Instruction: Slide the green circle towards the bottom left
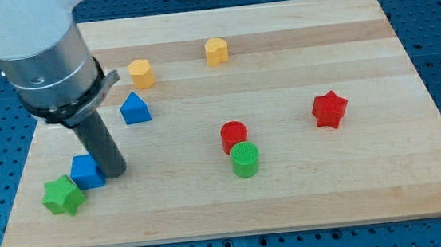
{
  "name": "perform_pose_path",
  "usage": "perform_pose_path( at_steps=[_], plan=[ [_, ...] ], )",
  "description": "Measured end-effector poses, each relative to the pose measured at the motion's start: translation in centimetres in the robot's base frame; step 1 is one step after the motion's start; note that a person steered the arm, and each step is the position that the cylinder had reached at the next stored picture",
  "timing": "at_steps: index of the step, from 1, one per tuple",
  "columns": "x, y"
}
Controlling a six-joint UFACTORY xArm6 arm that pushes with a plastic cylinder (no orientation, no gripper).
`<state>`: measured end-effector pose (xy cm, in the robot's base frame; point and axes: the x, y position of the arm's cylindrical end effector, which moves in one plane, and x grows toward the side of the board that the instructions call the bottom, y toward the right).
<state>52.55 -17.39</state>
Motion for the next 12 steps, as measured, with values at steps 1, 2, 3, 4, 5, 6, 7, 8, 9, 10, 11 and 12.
perform_pose_path(
  at_steps=[1,2,3,4,5,6,7,8,9,10,11,12],
  plan=[
    [0.2,-1.8],
    [0.3,-3.6],
    [0.3,-3.9],
    [-2.0,-1.6],
    [-6.0,2.9],
    [-8.1,9.7],
    [-8.1,17.0],
    [-6.9,21.7],
    [-5.8,25.5],
    [-2.8,26.9],
    [-0.5,26.2],
    [1.9,21.4]
  ],
)
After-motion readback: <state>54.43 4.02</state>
